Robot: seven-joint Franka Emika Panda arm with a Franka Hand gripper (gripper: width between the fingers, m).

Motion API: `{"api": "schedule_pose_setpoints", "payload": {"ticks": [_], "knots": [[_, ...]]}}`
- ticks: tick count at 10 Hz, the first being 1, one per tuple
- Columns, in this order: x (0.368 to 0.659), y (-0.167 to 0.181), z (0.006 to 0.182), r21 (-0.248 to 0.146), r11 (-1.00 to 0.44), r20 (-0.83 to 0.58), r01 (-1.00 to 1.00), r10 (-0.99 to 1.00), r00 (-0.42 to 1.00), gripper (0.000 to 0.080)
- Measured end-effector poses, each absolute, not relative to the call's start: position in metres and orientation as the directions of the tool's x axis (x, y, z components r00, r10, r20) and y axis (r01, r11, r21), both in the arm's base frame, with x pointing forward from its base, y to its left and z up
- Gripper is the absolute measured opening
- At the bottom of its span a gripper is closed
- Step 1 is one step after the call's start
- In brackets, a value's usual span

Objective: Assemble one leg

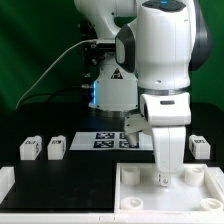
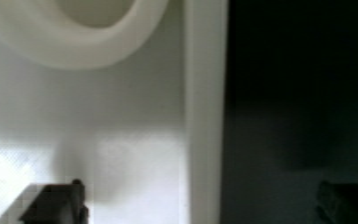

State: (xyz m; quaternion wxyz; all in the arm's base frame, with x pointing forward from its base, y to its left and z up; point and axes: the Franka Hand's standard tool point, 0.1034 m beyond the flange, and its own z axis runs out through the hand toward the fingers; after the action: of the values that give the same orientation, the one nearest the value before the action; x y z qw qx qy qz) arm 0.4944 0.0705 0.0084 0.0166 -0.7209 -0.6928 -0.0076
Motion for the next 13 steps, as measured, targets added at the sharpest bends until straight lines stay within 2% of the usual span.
{"api": "schedule_pose_setpoints", "payload": {"ticks": [3, 4, 5, 7, 9, 10, 13], "knots": [[0.495, 0.07, 0.01, -0.011, -0.046, 0.034, 0.999, 0.998, 0.046, 0.0649], [0.499, 0.069, 0.022, 0.007, -0.076, 0.032, 0.997, 0.997, 0.076, 0.0649], [0.497, 0.075, 0.039, 0.025, -0.19, 0.034, 0.981, 0.981, 0.189, 0.0649], [0.489, 0.093, 0.06, 0.067, -0.257, 0.055, 0.964, 0.966, 0.254, 0.0649], [0.488, 0.122, 0.076, 0.043, -0.61, 0.112, 0.792, 0.79, 0.602, 0.0649], [0.489, 0.13, 0.078, 0.01, -0.736, 0.131, 0.677, 0.672, 0.729, 0.0649], [0.488, 0.132, 0.078, -0.042, -0.901, 0.129, 0.431, 0.423, 0.897, 0.0649]]}}
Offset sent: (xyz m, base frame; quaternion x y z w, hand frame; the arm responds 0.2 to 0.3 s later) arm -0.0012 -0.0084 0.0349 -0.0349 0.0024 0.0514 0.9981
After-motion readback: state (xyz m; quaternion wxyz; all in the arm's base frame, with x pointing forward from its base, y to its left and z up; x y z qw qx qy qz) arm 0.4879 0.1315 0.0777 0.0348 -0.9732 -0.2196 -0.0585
